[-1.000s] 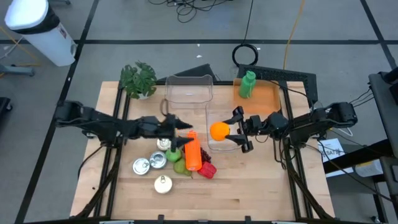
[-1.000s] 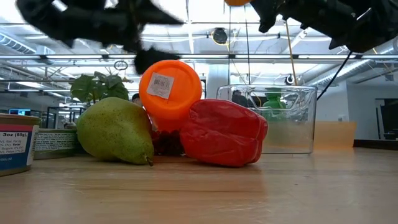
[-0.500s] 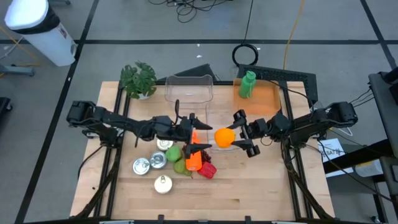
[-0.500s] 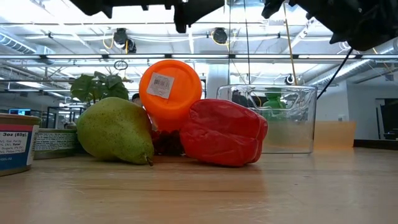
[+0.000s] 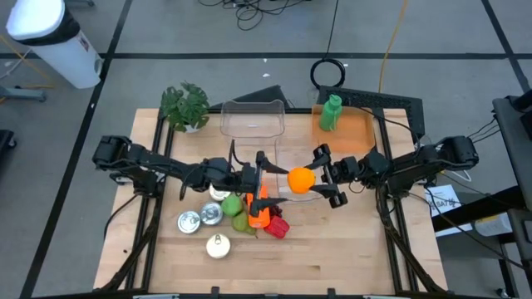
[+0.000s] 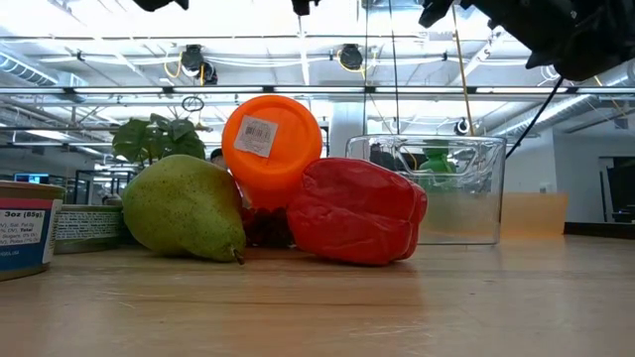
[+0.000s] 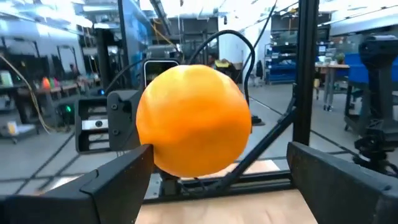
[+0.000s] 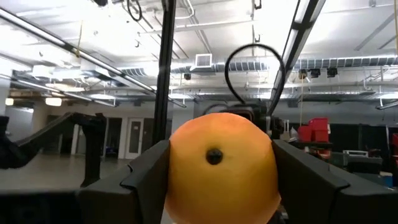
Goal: Pick & Place Food Item
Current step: Put the orange into the top transparent bin
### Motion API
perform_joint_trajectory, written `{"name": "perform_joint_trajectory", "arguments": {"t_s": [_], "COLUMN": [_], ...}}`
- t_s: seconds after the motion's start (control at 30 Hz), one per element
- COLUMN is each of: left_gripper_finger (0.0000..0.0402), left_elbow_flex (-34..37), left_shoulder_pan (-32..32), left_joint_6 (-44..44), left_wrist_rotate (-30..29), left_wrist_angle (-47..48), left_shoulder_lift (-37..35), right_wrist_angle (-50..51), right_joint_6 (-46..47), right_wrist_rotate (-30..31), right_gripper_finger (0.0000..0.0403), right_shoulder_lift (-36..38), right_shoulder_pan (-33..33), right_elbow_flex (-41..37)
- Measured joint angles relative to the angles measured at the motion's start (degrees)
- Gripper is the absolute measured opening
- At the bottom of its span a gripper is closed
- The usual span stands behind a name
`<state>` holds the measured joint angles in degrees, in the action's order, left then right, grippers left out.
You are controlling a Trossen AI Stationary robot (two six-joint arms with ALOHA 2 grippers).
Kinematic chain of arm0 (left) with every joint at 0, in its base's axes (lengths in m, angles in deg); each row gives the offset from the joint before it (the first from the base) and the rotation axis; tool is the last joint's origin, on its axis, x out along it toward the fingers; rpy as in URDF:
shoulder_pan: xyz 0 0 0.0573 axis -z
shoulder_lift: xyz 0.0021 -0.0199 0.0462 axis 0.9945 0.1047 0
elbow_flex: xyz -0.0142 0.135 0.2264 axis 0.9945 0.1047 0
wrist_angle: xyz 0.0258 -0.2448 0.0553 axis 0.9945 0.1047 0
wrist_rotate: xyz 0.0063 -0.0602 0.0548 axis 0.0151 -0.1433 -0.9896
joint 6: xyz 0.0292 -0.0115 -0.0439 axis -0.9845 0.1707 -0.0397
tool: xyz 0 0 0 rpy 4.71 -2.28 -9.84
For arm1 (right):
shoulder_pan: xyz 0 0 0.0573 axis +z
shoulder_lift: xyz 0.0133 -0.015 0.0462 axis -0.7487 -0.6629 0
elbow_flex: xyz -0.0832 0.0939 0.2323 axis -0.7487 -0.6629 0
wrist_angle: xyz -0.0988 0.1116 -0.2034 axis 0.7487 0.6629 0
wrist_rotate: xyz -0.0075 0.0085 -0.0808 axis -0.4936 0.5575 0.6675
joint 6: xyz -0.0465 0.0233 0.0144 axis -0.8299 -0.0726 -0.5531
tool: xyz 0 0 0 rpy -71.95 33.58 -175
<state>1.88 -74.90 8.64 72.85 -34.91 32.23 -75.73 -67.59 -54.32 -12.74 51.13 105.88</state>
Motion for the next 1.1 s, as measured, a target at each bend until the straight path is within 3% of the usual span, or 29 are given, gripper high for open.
{"name": "perform_joint_trajectory", "arguments": {"t_s": [0.33, 0.53, 0.8, 1.1], "left_gripper_finger": [0.0378, 0.0377, 0.0321, 0.0321], "left_elbow_flex": [-7.0, -8.1, -8.1, -8.3], "left_shoulder_pan": [0.0, 0.0, 0.0, 0.0], "left_joint_6": [1.3, -0.2, -0.9, -3.4], "left_wrist_rotate": [-4.0, -4.0, -5.4, -18.6], "left_wrist_angle": [-1.1, 0.9, 2.9, 22.9], "left_shoulder_lift": [7.6, 7.3, 6.9, -6.9], "right_wrist_angle": [1.9, 2.0, 2.5, 5.5], "right_joint_6": [-0.3, -0.1, 0.0, 0.3], "right_wrist_rotate": [0.3, 0.2, 0.1, 1.2], "right_gripper_finger": [0.0236, 0.0236, 0.0245, 0.0283], "right_shoulder_lift": [-0.1, -0.1, -0.1, 0.0], "right_shoulder_pan": [0.8, 0.8, 0.8, 0.7], "right_elbow_flex": [0.0, 0.0, 0.0, 0.0]}}
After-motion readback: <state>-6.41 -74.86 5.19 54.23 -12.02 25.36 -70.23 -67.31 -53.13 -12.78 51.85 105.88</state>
